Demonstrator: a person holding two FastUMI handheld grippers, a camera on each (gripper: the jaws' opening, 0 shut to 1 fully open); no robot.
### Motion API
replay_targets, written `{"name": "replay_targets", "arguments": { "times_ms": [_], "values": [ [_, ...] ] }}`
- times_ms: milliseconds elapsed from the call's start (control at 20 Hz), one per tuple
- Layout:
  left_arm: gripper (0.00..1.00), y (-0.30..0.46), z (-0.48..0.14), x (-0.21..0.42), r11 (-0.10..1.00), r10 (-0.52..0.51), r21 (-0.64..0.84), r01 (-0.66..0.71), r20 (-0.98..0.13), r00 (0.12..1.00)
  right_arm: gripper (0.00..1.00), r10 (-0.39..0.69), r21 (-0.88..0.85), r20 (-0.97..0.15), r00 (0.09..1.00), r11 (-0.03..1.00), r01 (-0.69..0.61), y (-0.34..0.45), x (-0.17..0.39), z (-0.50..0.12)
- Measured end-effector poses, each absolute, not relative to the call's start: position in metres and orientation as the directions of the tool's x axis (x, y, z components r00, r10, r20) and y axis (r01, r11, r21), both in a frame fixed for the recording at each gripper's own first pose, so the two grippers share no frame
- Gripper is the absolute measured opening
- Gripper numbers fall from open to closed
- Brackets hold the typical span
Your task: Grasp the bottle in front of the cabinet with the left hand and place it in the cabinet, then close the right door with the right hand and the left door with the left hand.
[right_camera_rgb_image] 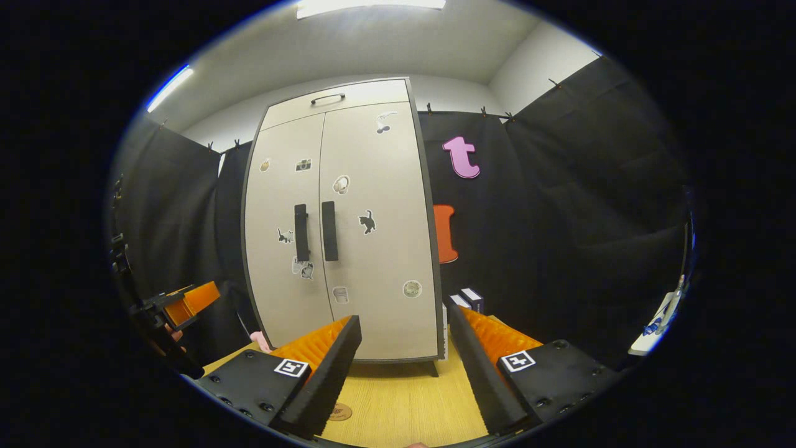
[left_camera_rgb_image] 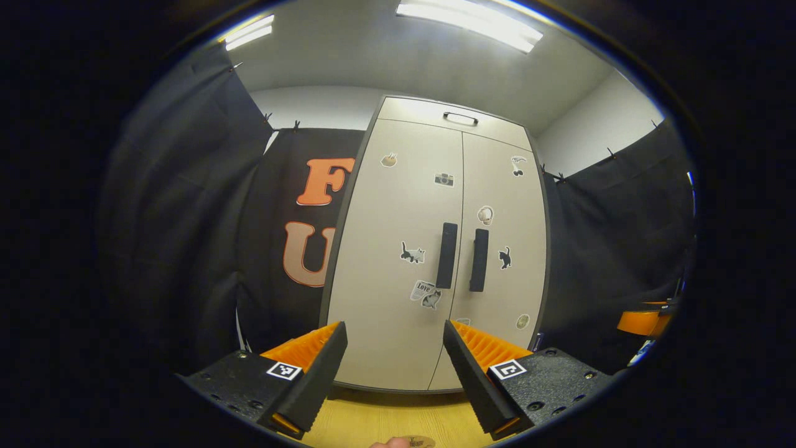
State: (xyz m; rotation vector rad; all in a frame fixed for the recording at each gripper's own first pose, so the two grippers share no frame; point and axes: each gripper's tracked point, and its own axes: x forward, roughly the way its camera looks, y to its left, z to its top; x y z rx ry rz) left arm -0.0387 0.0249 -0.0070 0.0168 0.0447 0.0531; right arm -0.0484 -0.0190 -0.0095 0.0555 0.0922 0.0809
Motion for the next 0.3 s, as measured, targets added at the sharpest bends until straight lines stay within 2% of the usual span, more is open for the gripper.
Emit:
{"name": "replay_targets", "arguments": {
  "times_ms": [300],
  "values": [
    [0.95, 0.0265, -0.0077, -0.0395, 0.998, 0.056, 0.023, -0.055, -0.046, 0.997, 0.96, 0.095, 0.068, -0.098, 0.991, 0.994, -0.088, -0.0146, -0.0475, -0.0120]
  ]
}}
